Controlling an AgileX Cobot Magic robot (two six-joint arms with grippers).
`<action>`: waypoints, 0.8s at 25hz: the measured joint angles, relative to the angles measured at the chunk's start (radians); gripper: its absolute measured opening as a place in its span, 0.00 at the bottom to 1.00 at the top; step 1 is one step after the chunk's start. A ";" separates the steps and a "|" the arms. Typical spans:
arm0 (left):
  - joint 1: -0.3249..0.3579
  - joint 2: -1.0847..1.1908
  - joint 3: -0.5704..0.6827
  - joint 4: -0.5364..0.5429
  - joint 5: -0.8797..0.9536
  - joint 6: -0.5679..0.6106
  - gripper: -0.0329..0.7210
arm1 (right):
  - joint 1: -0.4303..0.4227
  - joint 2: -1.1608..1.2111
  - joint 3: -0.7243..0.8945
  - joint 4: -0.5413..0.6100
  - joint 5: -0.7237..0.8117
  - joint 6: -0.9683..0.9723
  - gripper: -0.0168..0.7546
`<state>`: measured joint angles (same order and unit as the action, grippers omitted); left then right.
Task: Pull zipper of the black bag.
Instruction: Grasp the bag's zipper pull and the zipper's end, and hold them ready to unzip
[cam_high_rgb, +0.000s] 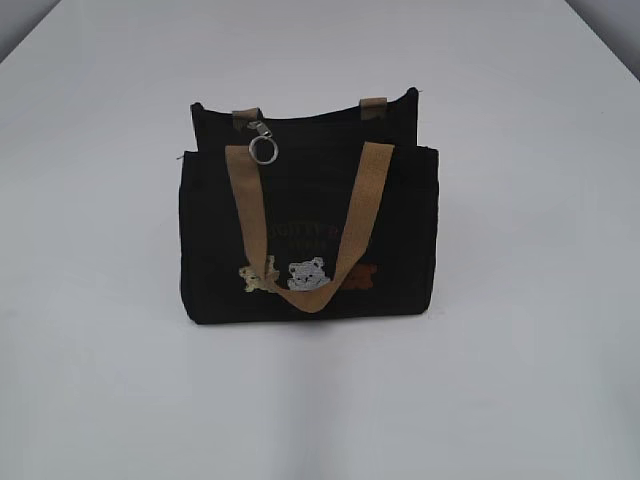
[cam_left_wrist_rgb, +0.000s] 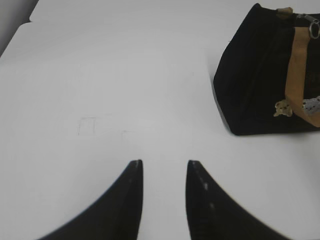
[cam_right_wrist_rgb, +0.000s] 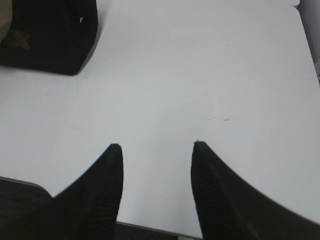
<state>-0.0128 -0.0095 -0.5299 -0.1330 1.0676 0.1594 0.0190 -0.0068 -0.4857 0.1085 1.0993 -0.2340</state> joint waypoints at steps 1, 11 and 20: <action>0.000 0.000 0.000 0.000 0.000 0.000 0.34 | 0.000 0.000 0.000 0.000 0.000 0.000 0.48; 0.000 0.000 0.000 0.000 0.000 0.000 0.34 | 0.000 0.000 0.000 0.000 0.000 0.000 0.48; 0.000 0.000 0.000 -0.024 0.000 0.000 0.34 | 0.000 0.000 0.000 0.000 0.000 0.000 0.48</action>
<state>-0.0128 -0.0095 -0.5299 -0.1575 1.0676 0.1594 0.0190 -0.0068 -0.4857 0.1085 1.0993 -0.2340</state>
